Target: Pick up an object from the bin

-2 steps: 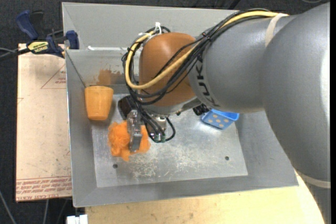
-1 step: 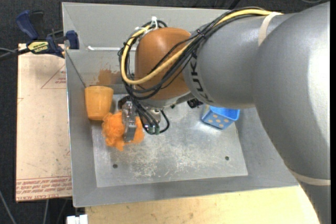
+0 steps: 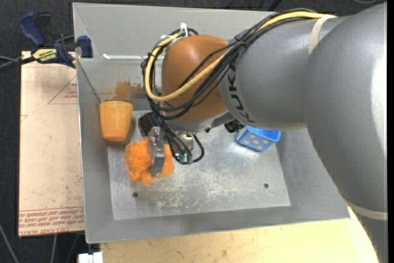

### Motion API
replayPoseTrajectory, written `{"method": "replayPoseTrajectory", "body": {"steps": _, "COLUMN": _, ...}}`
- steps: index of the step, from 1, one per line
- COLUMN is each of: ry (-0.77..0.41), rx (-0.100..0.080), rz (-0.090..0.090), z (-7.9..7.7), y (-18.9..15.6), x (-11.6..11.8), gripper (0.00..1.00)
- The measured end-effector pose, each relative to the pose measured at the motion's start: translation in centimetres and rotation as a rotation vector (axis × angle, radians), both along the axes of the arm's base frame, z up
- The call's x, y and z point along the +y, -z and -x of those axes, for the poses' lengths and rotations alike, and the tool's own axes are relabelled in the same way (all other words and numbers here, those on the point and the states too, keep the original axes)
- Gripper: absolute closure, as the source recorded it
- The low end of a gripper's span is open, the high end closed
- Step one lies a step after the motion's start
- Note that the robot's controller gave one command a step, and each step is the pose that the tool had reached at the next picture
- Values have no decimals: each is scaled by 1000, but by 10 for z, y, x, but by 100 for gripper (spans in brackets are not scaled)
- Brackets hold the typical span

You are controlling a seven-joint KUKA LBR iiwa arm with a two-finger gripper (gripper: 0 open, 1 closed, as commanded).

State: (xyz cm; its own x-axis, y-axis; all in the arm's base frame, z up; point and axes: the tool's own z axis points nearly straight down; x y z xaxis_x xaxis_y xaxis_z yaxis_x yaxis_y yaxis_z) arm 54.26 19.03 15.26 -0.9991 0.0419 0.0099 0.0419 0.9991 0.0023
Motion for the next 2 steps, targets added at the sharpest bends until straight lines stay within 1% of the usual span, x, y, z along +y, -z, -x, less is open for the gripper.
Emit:
{"method": "replayPoseTrajectory", "body": {"steps": 1, "ry": -18, "rx": -43, "rz": -14, "z": -33, "y": -10, "x": 11, "gripper": 100}}
{"method": "replayPoseTrajectory", "body": {"steps": 2, "ry": -43, "rx": -3, "rz": -1, "z": 8, "y": -164, "x": 11, "gripper": 100}}
